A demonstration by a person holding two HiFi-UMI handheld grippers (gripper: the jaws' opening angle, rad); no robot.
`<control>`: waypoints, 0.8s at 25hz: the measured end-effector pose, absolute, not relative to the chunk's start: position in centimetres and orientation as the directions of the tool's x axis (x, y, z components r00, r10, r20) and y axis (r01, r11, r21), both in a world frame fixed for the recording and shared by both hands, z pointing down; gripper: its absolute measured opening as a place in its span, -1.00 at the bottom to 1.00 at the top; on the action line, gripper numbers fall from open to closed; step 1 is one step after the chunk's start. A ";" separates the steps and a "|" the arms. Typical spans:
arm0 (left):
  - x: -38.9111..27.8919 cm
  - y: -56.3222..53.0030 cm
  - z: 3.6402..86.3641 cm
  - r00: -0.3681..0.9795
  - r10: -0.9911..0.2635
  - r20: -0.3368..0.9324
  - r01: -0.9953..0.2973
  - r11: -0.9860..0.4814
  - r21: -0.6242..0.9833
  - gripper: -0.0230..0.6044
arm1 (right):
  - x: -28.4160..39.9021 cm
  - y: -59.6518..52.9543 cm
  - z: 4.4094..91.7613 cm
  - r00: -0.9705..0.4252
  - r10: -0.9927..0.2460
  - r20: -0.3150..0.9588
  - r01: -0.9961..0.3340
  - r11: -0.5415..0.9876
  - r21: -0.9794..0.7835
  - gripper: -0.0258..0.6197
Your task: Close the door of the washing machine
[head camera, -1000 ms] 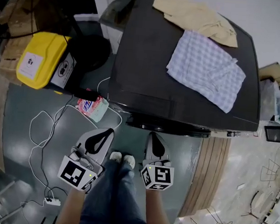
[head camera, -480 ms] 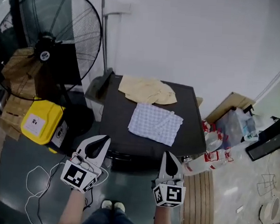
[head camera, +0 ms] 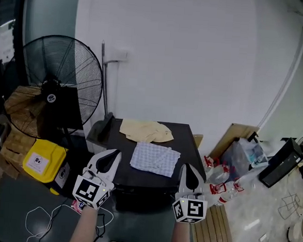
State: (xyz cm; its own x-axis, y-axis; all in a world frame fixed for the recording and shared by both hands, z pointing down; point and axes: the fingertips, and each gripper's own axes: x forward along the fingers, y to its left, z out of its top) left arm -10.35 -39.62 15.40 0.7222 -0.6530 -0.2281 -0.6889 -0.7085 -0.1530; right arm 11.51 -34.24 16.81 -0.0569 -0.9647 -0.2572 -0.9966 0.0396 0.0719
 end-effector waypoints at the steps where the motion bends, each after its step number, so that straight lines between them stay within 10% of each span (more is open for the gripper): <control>1: -10.2 -39.4 15.3 0.723 -0.652 -0.228 -0.688 -0.709 -0.155 -0.93 | 11.6 -34.1 16.5 -0.056 -0.964 -0.261 -0.997 0.039 0.070 -0.88; 20: -10.7 -37.9 15.9 0.722 -0.659 -0.212 -0.690 -0.709 -0.144 -0.93 | 10.9 -32.9 17.7 -0.055 -0.975 -0.215 -0.998 0.045 0.049 -0.88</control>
State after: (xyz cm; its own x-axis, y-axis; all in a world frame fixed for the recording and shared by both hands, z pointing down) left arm -10.66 -37.92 15.94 0.7215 -0.6591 -0.2120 -0.6901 -0.7093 -0.1435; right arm 10.87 -32.89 17.73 -0.0546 -0.9751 -0.2150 -0.9978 0.0451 0.0492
